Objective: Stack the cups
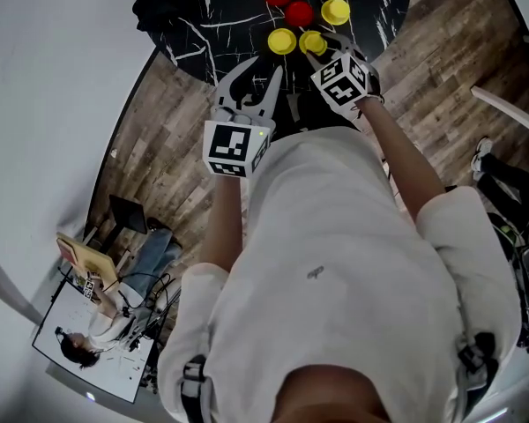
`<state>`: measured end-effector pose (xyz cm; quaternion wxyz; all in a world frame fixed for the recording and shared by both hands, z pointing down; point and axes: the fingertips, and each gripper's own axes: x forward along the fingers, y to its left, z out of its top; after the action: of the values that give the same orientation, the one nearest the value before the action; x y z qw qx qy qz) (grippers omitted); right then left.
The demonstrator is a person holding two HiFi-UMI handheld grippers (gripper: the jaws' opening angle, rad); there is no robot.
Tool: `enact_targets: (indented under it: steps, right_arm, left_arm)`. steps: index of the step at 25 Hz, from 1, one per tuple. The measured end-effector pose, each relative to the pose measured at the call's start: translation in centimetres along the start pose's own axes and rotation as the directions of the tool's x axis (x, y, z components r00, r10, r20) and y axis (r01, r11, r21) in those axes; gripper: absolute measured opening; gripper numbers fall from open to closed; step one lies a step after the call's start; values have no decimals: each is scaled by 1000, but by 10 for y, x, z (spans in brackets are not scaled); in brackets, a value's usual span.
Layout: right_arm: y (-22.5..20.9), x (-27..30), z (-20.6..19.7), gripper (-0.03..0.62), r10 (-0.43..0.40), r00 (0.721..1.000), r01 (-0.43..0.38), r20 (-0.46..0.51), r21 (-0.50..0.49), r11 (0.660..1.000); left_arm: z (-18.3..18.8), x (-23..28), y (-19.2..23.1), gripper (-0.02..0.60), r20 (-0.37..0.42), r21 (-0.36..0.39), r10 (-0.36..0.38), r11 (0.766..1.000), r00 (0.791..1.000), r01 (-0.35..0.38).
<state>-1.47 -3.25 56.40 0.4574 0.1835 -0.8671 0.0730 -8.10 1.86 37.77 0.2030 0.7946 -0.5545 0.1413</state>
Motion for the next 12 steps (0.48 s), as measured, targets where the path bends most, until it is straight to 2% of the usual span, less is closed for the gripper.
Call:
enact_targets:
  steps: [5,8,12]
  right_arm:
    - [-1,2,0,215,-7,1000,7,-4,26,1000]
    - [1,0,0,253,8,1000,-8,1,85,996]
    - [-2,-13,5,265,12,999,-18,35,181,983]
  left_arm:
    - [2,2,7,98,0,6,-18,1000,1000,18]
    - [1,3,10,98,-3,11,-30,999,1000,30]
    - [0,8,14,98,-4,17,-53,998,999,53]
